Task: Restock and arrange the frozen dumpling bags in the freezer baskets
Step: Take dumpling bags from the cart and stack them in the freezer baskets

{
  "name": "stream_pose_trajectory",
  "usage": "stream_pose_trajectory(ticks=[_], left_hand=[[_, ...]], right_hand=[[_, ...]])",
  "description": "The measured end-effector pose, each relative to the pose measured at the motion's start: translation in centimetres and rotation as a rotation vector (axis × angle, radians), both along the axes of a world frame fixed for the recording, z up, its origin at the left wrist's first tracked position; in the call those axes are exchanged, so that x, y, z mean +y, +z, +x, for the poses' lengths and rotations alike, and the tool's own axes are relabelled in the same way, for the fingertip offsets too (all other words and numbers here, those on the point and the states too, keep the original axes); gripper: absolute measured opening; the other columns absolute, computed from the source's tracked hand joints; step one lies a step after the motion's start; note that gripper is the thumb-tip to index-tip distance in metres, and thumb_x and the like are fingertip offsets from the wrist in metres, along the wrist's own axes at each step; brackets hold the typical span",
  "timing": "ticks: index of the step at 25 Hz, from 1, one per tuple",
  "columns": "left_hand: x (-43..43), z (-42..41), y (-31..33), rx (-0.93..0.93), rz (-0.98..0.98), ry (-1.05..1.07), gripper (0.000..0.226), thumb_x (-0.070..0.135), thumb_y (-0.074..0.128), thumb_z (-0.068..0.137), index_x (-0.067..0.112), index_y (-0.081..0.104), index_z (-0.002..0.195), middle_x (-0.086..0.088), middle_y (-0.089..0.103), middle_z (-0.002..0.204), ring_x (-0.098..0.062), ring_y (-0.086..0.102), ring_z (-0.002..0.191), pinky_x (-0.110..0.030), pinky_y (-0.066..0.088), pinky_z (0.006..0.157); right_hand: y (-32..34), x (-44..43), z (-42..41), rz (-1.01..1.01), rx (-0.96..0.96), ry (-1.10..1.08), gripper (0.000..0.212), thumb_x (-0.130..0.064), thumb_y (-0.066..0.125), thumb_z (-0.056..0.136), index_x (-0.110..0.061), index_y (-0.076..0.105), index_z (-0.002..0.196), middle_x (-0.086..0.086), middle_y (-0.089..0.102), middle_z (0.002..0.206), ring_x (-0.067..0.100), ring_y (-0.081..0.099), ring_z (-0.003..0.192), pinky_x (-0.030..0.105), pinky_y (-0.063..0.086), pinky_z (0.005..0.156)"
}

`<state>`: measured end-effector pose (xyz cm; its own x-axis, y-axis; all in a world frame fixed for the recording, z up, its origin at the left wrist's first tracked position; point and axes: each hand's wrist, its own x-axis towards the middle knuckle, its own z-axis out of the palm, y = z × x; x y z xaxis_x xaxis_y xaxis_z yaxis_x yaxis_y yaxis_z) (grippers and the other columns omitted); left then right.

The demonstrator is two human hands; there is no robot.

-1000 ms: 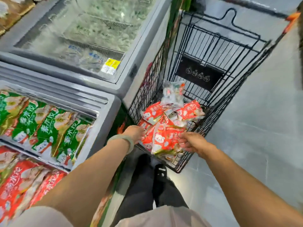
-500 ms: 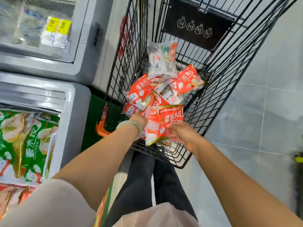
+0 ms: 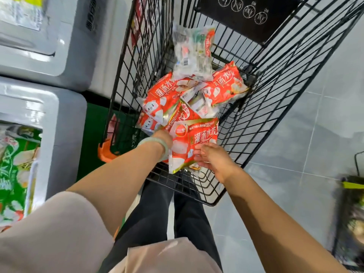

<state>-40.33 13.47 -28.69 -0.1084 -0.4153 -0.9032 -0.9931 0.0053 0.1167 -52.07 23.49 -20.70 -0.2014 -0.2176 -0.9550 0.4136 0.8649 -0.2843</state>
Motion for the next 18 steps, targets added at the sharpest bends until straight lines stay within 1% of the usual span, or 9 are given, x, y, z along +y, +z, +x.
stream_pose_trajectory(ticks=[2, 5, 7, 9, 10, 11, 13, 16, 18], left_hand=[[-0.7, -0.5, 2.2, 0.093, 0.063, 0.195, 0.036, 0.015, 0.039, 0.099, 0.010, 0.050, 0.132, -0.011, 0.050, 0.139, -0.026, 0.048, 0.128, -0.036, 0.038, 0.108], [0.1, -1.0, 5.3, 0.266, 0.026, 0.195, 0.033, 0.021, 0.032, 0.101, 0.014, 0.055, 0.124, -0.009, 0.059, 0.129, -0.019, 0.058, 0.106, -0.020, 0.039, 0.083], [0.7, -2.0, 6.7, 0.348, 0.052, 0.301, 0.035, 0.019, 0.031, 0.102, 0.010, 0.052, 0.128, -0.009, 0.057, 0.128, -0.023, 0.056, 0.113, -0.013, 0.037, 0.076], [0.8, -3.2, 8.5, 0.460, 0.051, 0.458, 0.031, 0.011, 0.030, 0.102, 0.005, 0.050, 0.125, -0.011, 0.052, 0.114, -0.021, 0.054, 0.097, -0.002, 0.036, 0.058], [0.6, -3.5, 9.5, 0.506, 0.059, 0.559, 0.029, 0.007, 0.029, 0.101, 0.004, 0.048, 0.122, -0.009, 0.047, 0.110, -0.017, 0.050, 0.092, 0.000, 0.037, 0.059], [0.3, -3.6, 10.9, 0.553, 0.086, 0.668, 0.029, 0.006, 0.030, 0.101, 0.002, 0.048, 0.124, -0.008, 0.044, 0.110, -0.017, 0.047, 0.094, -0.001, 0.041, 0.070], [-0.4, -3.0, 13.1, 0.634, 0.138, 0.818, 0.022, 0.011, 0.036, 0.099, 0.006, 0.054, 0.111, -0.008, 0.052, 0.107, -0.020, 0.052, 0.097, -0.031, 0.051, 0.092], [-1.5, -1.2, 17.0, 0.731, 0.135, 0.997, 0.020, 0.014, 0.041, 0.096, 0.014, 0.056, 0.083, -0.005, 0.060, 0.089, -0.021, 0.061, 0.080, -0.034, 0.055, 0.076], [-1.9, -0.1, 20.0, 0.806, 0.150, 1.092, 0.023, 0.013, 0.041, 0.096, 0.011, 0.061, 0.084, -0.010, 0.066, 0.086, -0.025, 0.065, 0.080, -0.034, 0.058, 0.073]], right_hand=[[0.6, -0.3, -0.2, -0.022, 0.006, 0.011, 0.025, -0.012, 0.041, 0.099, -0.002, 0.059, 0.113, 0.013, 0.064, 0.100, 0.023, 0.060, 0.088, 0.026, 0.051, 0.072], [1.9, -0.6, -0.8, -0.058, 0.005, 0.021, 0.019, -0.013, 0.043, 0.098, -0.008, 0.060, 0.106, 0.006, 0.063, 0.090, 0.018, 0.059, 0.079, 0.025, 0.051, 0.073], [3.0, -0.7, -1.1, -0.078, 0.011, 0.033, 0.017, -0.015, 0.046, 0.098, -0.009, 0.060, 0.106, 0.004, 0.063, 0.086, 0.019, 0.060, 0.079, 0.026, 0.051, 0.073], [4.0, -0.6, -1.5, -0.096, 0.025, 0.054, 0.019, -0.017, 0.045, 0.098, -0.008, 0.059, 0.108, 0.003, 0.063, 0.084, 0.017, 0.059, 0.075, 0.026, 0.050, 0.068], [4.6, -0.4, -1.7, -0.103, 0.034, 0.061, 0.019, -0.017, 0.044, 0.099, -0.008, 0.059, 0.107, 0.004, 0.062, 0.083, 0.016, 0.058, 0.071, 0.025, 0.048, 0.065], [5.3, -0.3, -2.0, -0.106, 0.050, 0.065, 0.019, -0.018, 0.044, 0.099, -0.008, 0.059, 0.105, 0.004, 0.063, 0.084, 0.016, 0.057, 0.070, 0.025, 0.048, 0.064], [6.7, 0.0, -2.4, -0.106, 0.083, 0.082, 0.018, -0.018, 0.045, 0.098, -0.008, 0.059, 0.102, 0.009, 0.065, 0.097, 0.018, 0.057, 0.075, 0.028, 0.051, 0.069], [8.7, 0.2, -2.8, -0.127, 0.144, 0.132, 0.024, -0.018, 0.047, 0.097, -0.006, 0.059, 0.114, 0.020, 0.062, 0.116, 0.025, 0.059, 0.092, 0.038, 0.053, 0.089], [10.2, -0.1, -2.8, -0.148, 0.201, 0.208, 0.023, -0.020, 0.044, 0.097, -0.014, 0.058, 0.115, 0.024, 0.057, 0.124, 0.033, 0.060, 0.102, 0.043, 0.047, 0.099]])
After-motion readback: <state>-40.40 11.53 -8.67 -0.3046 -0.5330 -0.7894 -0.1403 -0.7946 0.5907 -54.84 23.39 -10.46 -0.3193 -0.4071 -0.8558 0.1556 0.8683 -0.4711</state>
